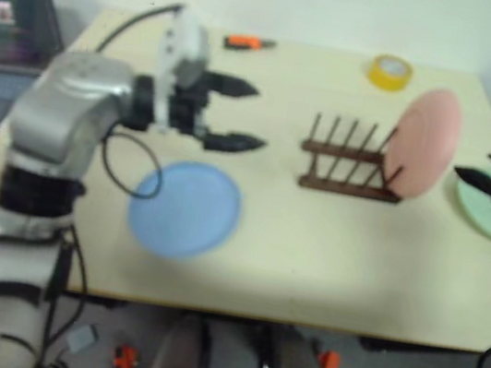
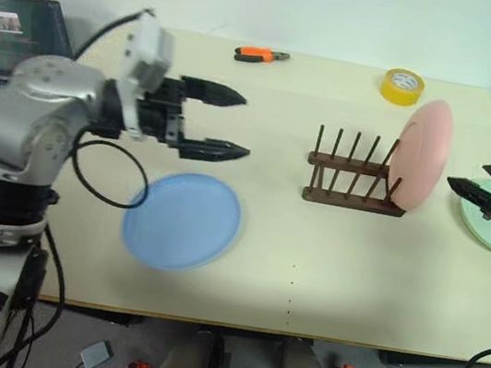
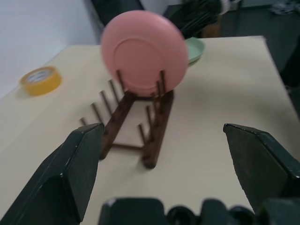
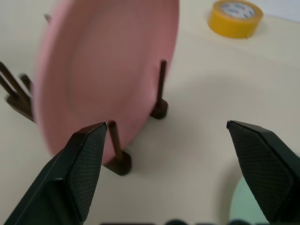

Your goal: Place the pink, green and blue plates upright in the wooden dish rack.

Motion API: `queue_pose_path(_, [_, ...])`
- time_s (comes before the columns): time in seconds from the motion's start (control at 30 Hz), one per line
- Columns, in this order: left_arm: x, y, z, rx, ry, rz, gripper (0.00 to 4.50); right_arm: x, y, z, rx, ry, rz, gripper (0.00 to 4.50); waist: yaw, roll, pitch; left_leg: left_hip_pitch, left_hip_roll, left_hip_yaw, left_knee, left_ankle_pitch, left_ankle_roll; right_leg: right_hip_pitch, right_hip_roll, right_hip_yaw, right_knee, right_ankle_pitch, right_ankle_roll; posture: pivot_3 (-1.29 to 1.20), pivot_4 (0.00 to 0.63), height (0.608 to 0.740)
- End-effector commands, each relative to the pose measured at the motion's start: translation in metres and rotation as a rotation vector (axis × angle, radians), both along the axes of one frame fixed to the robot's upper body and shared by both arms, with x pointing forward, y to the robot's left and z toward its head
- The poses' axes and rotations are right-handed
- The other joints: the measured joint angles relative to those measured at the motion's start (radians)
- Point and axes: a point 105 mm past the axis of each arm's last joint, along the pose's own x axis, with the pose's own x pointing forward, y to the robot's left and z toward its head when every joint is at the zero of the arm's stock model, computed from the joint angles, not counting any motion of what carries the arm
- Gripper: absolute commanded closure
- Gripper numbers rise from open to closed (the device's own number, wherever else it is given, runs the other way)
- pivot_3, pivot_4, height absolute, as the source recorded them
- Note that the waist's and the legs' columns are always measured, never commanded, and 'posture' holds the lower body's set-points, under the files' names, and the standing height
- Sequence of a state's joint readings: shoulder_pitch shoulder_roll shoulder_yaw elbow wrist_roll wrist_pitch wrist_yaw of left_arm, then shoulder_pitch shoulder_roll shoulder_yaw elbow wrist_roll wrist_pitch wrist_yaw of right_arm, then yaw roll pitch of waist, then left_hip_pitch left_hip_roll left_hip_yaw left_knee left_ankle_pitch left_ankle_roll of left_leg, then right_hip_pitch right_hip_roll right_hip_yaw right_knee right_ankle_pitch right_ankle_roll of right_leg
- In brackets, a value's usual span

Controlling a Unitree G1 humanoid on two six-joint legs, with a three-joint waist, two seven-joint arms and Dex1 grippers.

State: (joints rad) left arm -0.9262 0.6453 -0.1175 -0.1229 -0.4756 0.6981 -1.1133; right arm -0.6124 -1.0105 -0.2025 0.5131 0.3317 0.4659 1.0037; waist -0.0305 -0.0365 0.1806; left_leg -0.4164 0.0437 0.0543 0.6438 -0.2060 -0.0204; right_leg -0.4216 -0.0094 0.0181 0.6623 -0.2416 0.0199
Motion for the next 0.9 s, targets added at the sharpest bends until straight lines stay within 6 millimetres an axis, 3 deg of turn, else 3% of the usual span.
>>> queue_pose_path(0.03, [-0.018,-0.029,0.016,-0.002,-0.069,-0.106,0.00,0.000,-0.013,0.008,-0.118,-0.014,-0.033,0.04,0.000,0.000,0.000,0.000,-0.001,0.000,0.000,0.000,0.000,0.000,0.000,0.000,0.000,0.000,0.000,0.00,0.150,0.740])
queue_pose_path(0.17, [-0.021,-0.040,0.012,-0.007,-0.049,-0.137,0.00,-0.002,-0.023,-0.007,-0.199,0.053,-0.069,0.04,-0.006,0.002,-0.001,0.001,-0.002,0.001,-0.001,0.000,0.000,0.000,0.001,0.002,0.000,0.000,0.000,0.00,0.150,0.740])
queue_pose_path(0.43, [-0.024,-0.038,0.004,0.004,-0.026,-0.136,0.00,-0.007,-0.048,-0.042,-0.345,0.178,-0.148,0.04,-0.006,0.002,-0.001,0.002,0.000,0.001,0.000,0.000,0.000,0.000,0.004,0.002,0.001,0.001,-0.001,0.00,0.150,0.740])
queue_pose_path(0.67, [-0.026,-0.037,0.002,0.008,-0.015,-0.129,0.00,-0.007,-0.050,-0.047,-0.402,0.198,-0.121,0.04,-0.007,0.002,-0.001,0.002,0.000,0.002,0.000,0.000,0.000,0.000,0.004,0.003,0.001,0.001,-0.001,0.00,0.150,0.740])
queue_pose_path(0.9, [-0.027,-0.037,-0.002,0.003,0.002,-0.122,0.00,-0.021,-0.051,-0.054,-0.482,0.240,0.003,0.04,-0.002,0.002,-0.001,0.002,0.000,0.002,0.000,0.000,0.000,0.000,0.004,0.003,0.001,0.001,-0.001,0.00,0.150,0.740])
